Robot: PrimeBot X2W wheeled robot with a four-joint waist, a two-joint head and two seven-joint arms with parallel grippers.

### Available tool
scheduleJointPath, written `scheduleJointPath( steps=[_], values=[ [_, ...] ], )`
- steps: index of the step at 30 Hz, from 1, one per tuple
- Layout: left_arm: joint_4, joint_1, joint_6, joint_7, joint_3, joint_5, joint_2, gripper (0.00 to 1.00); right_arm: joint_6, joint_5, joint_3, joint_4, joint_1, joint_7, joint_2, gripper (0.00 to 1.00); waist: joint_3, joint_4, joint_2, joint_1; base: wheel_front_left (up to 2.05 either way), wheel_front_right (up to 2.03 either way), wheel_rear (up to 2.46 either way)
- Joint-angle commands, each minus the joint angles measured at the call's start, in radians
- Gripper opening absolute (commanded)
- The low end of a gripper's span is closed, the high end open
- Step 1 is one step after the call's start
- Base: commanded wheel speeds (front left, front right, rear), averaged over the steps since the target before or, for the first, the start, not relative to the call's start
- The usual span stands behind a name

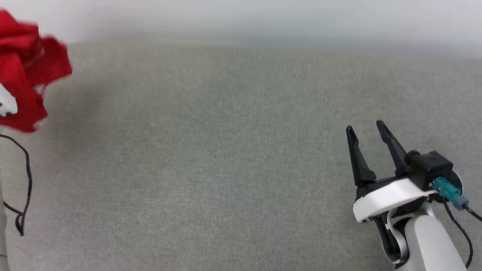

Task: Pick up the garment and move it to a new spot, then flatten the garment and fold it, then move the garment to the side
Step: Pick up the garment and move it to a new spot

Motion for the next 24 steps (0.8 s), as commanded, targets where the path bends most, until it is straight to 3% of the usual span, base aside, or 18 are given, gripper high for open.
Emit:
scheduleJointPath(
  steps=[1, 4, 9, 20, 24],
  values=[
    [0.002, -0.012, -0.009, -0.039, -0.009, 0.009, 0.002, 0.0, 0.0, 0.006, -0.005, 0.001, 0.021, -0.001, 0.005, 1.0, -0.074, -0.001, 0.0, 0.0, 0.0, 0.0, 0.0],
    [-0.003, -0.033, -0.029, -0.104, -0.026, 0.015, -0.007, 0.0, 0.0, 0.008, -0.006, -0.001, 0.047, 0.008, 0.006, 1.0, -0.115, -0.014, 0.0, 0.0, 0.0, 0.0, 0.0],
    [-0.035, -0.032, -0.053, -0.162, -0.066, 0.005, -0.072, 0.0, 0.0, 0.013, -0.011, -0.009, 0.085, 0.019, 0.006, 1.0, -0.167, -0.051, 0.0, 0.0, 0.0, 0.0, 0.0],
    [-0.154, 0.104, -0.101, -0.199, -0.22, -0.045, -0.326, 0.0, 0.0, 0.01, -0.04, -0.05, 0.137, 0.058, 0.006, 1.0, -0.21, -0.189, 0.0, 0.0, 0.0, 0.0, 0.0],
    [-0.167, 0.163, -0.121, -0.204, -0.298, -0.071, -0.393, 0.0, 0.0, 0.015, -0.055, -0.072, 0.143, 0.07, 0.006, 1.0, -0.191, -0.233, 0.0, 0.0, 0.0, 0.0, 0.0]
  ],
)
